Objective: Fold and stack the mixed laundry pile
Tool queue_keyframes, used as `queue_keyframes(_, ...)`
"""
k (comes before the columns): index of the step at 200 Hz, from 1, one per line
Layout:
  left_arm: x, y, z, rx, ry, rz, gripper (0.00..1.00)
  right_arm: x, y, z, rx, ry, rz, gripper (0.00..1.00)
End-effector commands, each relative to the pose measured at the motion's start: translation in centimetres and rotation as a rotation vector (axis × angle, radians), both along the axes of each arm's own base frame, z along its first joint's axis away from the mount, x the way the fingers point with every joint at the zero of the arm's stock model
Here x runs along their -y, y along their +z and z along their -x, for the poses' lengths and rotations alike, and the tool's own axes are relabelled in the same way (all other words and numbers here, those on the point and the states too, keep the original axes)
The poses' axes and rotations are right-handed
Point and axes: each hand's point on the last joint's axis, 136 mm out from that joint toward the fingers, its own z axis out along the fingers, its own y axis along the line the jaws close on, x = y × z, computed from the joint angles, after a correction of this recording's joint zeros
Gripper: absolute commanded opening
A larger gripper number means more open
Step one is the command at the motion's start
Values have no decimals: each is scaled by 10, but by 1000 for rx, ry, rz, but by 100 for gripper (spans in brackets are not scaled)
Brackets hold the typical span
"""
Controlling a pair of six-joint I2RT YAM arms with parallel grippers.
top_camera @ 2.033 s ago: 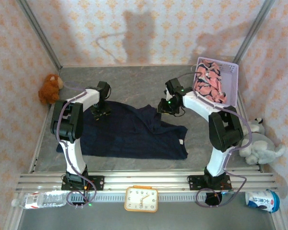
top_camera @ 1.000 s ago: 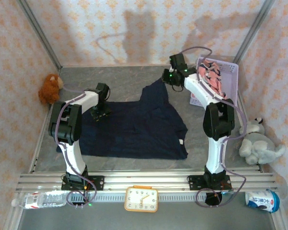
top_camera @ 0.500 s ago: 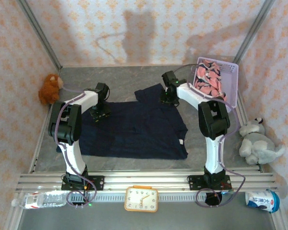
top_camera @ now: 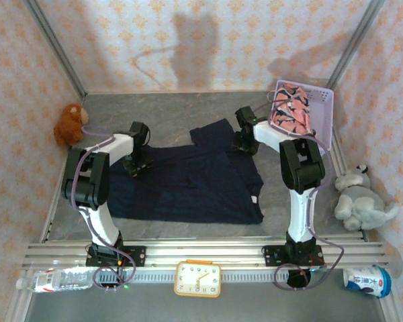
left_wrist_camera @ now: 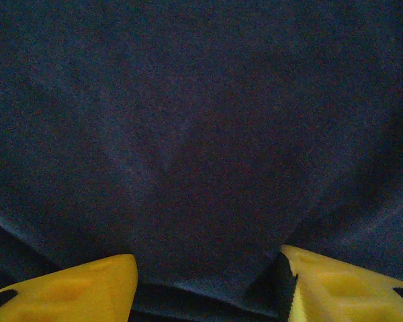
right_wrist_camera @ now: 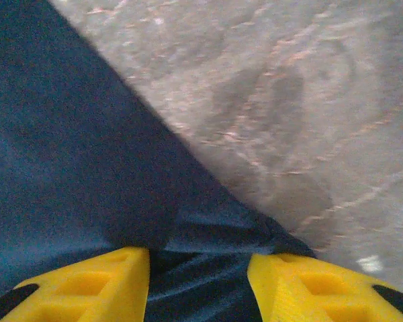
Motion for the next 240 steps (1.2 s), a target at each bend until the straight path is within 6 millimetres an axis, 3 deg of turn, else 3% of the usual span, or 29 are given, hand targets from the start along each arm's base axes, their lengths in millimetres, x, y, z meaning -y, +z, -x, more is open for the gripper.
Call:
queue_keyframes(1, 17, -15, 39, -94, 76, 78, 60, 40, -17, 33, -93, -38, 154, 47)
queue_keyframes(30, 9, 25, 17, 0, 86, 54, 71, 41, 7, 30, -46, -47, 145, 48)
queue_keyframes(60, -22, 64, -29, 63, 76, 9, 76, 6, 49, -3, 86, 13, -20, 60)
queue_keyframes(80, -45, 80, -53, 93, 93, 3, 77, -5, 58, -28, 100, 40, -28, 62)
queue_keyframes(100, -69, 90, -66, 109, 118, -12, 78, -11, 54, -54, 100, 49, 7, 62)
queue_keyframes(139, -107, 96, -71, 97, 140, -46, 78, -17, 40, -100, 108, 63, 83, 62)
queue_keyframes(145, -112, 85, -69, 68, 147, -47, 78, -16, 38, -105, 107, 65, 97, 62)
queue_keyframes(175, -127, 76, -64, 52, 185, -37, 77, -21, 17, -116, 77, 78, 120, 60)
queue_keyframes(204, -143, 68, -58, 33, 221, -48, 77, -30, -9, -110, 24, 88, 119, 54)
queue_keyframes(216, -151, 64, -55, 26, 245, -53, 77, -33, -19, -104, -8, 96, 125, 46)
queue_keyframes(240, -163, 57, -57, 16, 281, -61, 76, -29, -30, -96, -54, 93, 144, 11)
